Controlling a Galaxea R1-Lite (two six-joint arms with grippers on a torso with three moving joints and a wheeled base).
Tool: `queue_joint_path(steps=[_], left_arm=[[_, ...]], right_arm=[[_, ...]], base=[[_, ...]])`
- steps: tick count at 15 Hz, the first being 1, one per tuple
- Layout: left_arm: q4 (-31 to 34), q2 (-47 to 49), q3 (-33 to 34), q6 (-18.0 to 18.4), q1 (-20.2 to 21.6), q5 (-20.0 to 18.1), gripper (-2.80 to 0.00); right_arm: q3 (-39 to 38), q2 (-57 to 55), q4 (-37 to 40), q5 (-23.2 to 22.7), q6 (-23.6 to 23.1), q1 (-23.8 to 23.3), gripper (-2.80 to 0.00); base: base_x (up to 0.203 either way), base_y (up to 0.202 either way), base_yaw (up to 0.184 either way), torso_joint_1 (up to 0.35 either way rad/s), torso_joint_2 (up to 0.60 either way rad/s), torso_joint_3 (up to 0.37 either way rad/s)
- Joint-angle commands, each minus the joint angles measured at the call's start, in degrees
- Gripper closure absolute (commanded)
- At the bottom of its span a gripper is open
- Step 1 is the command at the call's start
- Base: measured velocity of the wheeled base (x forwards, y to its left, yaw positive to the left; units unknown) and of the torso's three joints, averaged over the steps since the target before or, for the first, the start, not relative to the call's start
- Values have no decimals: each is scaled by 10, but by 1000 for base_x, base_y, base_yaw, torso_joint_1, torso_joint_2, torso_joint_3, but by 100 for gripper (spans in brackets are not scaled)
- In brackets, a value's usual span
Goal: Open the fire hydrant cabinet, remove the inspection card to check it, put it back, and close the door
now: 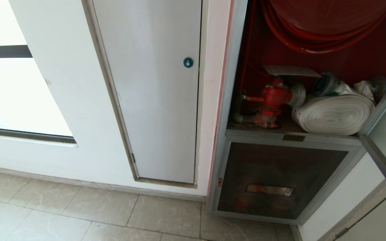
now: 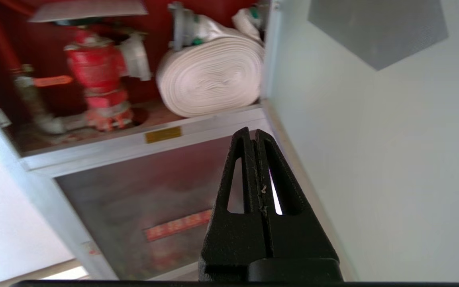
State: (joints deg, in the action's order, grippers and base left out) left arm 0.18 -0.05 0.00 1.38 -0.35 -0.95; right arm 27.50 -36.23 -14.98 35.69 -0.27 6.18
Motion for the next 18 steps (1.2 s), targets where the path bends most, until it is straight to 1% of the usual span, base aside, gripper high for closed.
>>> queue_joint_path(steps=[1,5,7,10,13,14,16,18], left_arm=[[0,0,0,0,0,0,0],[0,0,0,0,0,0,0],[0,0,0,0,0,0,0],[0,0,0,0,0,0,0],[0,0,0,0,0,0,0],[0,0,0,0,0,0,0],[0,0,0,0,0,0,0],[0,0,0,0,0,0,0]], right_arm=[[-25,60,-1,-13,0,6,0],[-66,132,0,-75,0,6,0],[-81,160,17,-92,0,6,0],[-84,204,67,-91,1,5,0],[-84,204,67,-51,6,5,0],[-81,204,70,-51,1,5,0],[-80,202,72,-53,-9,-22,0],[-83,204,73,-66,-11,-30,0]], base=[[0,0,0,0,0,0],[0,0,0,0,0,0],[0,0,0,0,0,0],[0,0,0,0,0,0],[0,0,0,0,0,0],[0,0,0,0,0,0],[0,0,0,0,0,0],[0,0,0,0,0,0]])
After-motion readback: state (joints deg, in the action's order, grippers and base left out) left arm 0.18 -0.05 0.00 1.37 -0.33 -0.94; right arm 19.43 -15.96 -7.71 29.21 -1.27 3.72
